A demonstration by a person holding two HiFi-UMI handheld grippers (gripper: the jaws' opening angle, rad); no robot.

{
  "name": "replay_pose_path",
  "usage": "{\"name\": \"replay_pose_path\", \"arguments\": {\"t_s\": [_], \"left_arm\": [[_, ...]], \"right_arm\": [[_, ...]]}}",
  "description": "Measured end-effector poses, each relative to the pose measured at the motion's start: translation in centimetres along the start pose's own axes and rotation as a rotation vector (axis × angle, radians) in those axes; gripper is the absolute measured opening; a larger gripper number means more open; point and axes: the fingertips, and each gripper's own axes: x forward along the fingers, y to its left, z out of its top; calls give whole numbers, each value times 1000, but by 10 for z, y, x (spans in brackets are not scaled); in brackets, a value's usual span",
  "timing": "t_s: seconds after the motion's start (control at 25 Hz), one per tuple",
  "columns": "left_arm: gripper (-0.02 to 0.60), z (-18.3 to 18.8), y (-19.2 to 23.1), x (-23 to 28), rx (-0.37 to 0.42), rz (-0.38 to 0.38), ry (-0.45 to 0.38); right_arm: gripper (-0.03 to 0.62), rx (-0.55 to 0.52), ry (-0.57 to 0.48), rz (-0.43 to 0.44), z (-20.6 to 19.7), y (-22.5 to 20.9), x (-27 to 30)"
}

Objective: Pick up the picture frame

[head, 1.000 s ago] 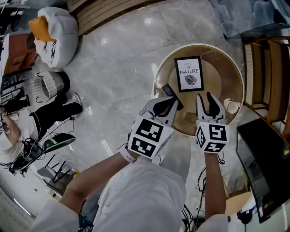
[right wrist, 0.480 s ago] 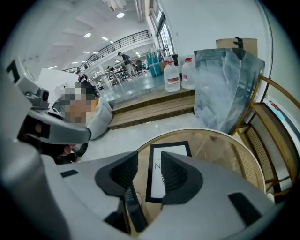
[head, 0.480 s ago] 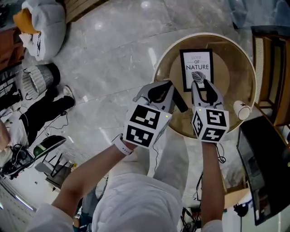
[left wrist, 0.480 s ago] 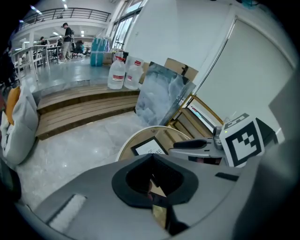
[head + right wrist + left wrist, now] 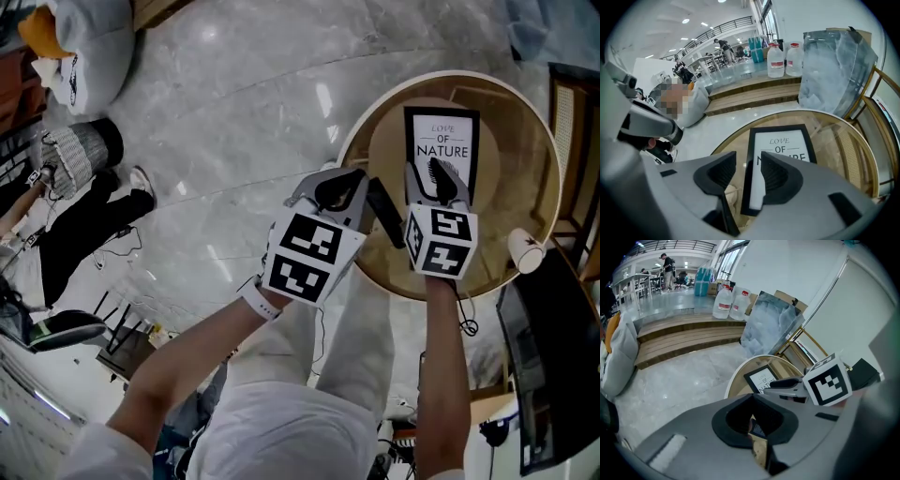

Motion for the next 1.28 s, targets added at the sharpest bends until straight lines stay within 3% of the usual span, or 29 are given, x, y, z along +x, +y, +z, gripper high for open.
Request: {"name": "replay_pose_path", "arguments": {"t_s": [0.32,0.6,0.72,0.92,1.28], "left_arm": [[-8,-8,29,22,-59,12,13],[-8,-15,33,25,-46,-7,30],[-8,-21,36,17,-71,5,40],[-8,-15,43,10,-71,10,24],[-8,-21,49,3,-90,34,13]], "right_arm": [[177,-12,67,-11,-16,4,42],[178,-33,116,-109,-21,-2,56],[114,-55,149,-165,-26,-4,55],[115,-133,196,-257,-22,-4,56],[61,-83,212,-290,-25,-3,56]]}}
